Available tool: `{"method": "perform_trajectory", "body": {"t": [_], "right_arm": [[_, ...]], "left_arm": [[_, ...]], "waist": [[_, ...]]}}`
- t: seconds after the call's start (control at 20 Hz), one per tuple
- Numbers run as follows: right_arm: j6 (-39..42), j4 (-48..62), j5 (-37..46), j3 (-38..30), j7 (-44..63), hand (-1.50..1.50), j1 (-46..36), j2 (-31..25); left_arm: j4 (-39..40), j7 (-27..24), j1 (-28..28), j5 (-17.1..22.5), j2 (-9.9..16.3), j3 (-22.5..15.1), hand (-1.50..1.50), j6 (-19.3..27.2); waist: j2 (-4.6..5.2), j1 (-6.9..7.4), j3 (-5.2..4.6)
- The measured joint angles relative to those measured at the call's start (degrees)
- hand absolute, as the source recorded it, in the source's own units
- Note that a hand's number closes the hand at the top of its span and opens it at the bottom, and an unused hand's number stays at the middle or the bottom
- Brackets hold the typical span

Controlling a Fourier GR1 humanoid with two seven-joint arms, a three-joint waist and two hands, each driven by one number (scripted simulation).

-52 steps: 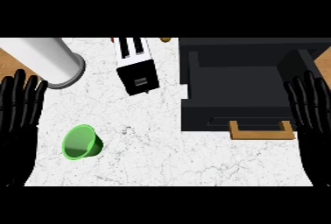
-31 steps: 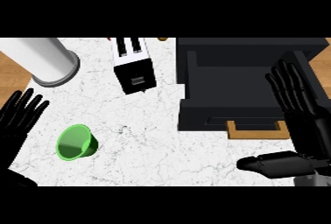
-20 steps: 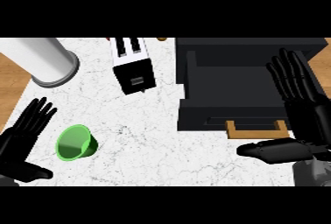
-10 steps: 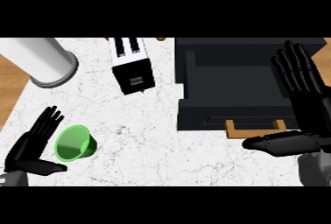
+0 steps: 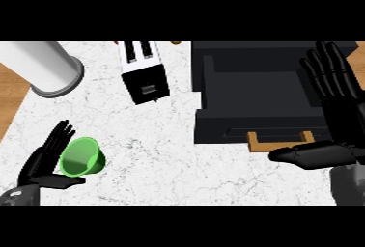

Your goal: Pick up the cup, place it into the drawer and close the drawer

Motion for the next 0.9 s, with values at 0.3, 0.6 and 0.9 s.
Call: {"method": "perform_trajectory", "body": {"t": [0.3,0.6,0.9], "right_arm": [[0.4,0.1,-0.6,-0.3,0.8,-1.5,-0.8,-0.4],[1.4,0.9,-1.6,-1.2,0.2,-1.5,-0.5,-0.9],[1.4,0.9,-2.0,-1.9,0.9,-1.5,-1.3,-1.5]], "left_arm": [[4.6,-5.1,-0.4,-1.8,-1.4,-1.1,-1.5,2.3],[7.9,-6.9,-3.2,-2.5,-2.5,-1.4,-1.5,3.5],[9.2,-8.2,-4.6,-3.3,-3.5,-2.1,-1.5,4.0]], "waist": [[0.13,-0.3,-0.08],[0.26,-0.59,-0.11],[0.25,-0.7,-0.12]]}}
